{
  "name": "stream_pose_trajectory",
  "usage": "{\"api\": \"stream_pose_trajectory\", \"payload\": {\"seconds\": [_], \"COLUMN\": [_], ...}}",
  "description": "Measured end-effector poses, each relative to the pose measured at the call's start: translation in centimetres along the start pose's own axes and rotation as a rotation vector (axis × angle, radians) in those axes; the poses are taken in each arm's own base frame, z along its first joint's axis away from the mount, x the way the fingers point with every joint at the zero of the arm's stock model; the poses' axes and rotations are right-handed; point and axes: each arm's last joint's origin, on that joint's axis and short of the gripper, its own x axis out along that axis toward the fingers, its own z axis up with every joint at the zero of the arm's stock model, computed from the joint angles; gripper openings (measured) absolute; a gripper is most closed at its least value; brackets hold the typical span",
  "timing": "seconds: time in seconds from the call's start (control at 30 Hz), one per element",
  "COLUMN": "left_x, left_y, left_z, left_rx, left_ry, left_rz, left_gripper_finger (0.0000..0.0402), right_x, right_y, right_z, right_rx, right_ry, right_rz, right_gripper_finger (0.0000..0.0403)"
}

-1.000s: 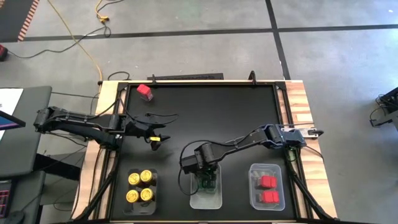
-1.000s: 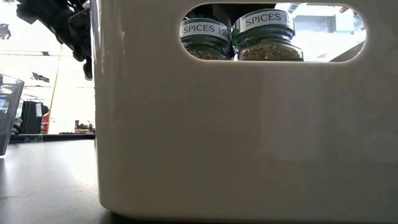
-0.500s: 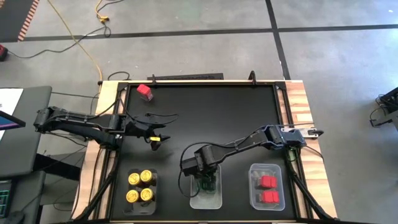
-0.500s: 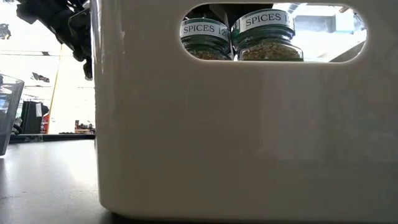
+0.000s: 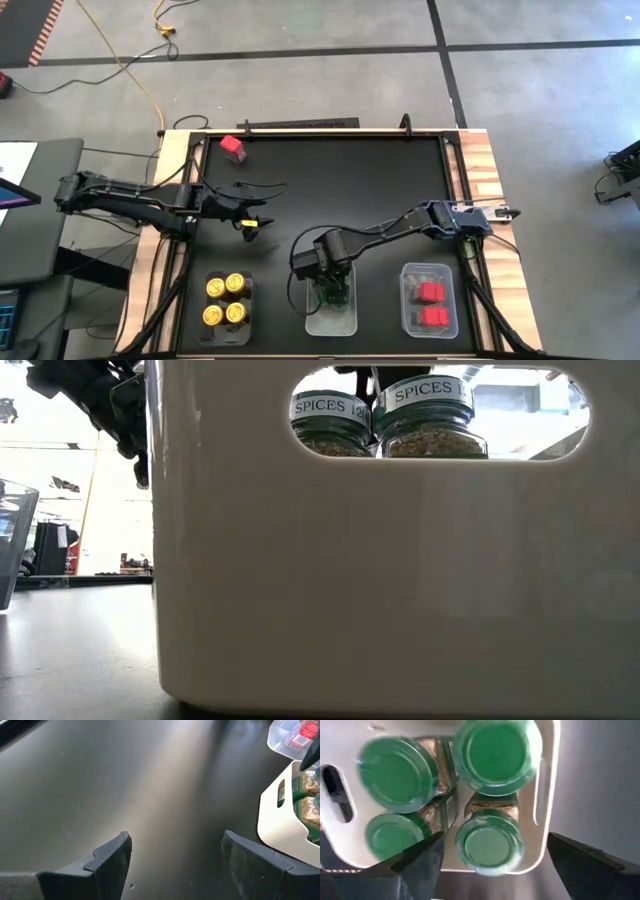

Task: Sort spices by type
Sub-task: Put the red seasoning can into the transparent bin

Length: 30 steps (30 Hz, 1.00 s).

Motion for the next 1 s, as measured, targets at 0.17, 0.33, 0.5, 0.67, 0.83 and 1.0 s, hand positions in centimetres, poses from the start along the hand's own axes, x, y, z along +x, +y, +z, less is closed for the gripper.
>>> {"api": "stream_pose_trajectory", "payload": {"seconds": [0.17, 0.33, 0.5, 0.67, 0.83, 1.0], "left_x": [0.0, 0.0, 0.0, 0.0, 0.0, 0.0], "left_y": [0.0, 0.1, 0.1, 0.1, 0.1, 0.1], "left_z": [0.0, -0.1, -0.2, -0.2, -0.2, -0.2], "left_rx": [-0.001, 0.002, 0.003, -0.035, -0.037, -0.038], "left_ry": [0.0, 0.016, 0.024, 0.024, 0.023, 0.022], "left_rz": [0.0, 0.007, 0.01, 0.01, 0.01, 0.01], "left_gripper_finger": [0.0297, 0.0297, 0.0297, 0.0297, 0.0297, 0.0297], "right_x": [-2.9, -6.6, -10.4, -10.9, -9.1, -6.1], "right_y": [-0.5, -1.0, -1.8, -2.5, -3.3, -5.2], "right_z": [-0.7, -2.6, -4.9, -8.3, -12.5, -16.4], "right_rx": [-0.017, 0.008, 0.041, 0.133, 0.212, 0.321], "right_ry": [-0.078, -0.195, -0.321, -0.353, -0.442, -0.627], "right_rz": [0.009, -0.146, -0.216, -0.283, -0.249, -0.125], "right_gripper_finger": [0.0378, 0.0378, 0.0378, 0.0378, 0.0378, 0.0378]}}
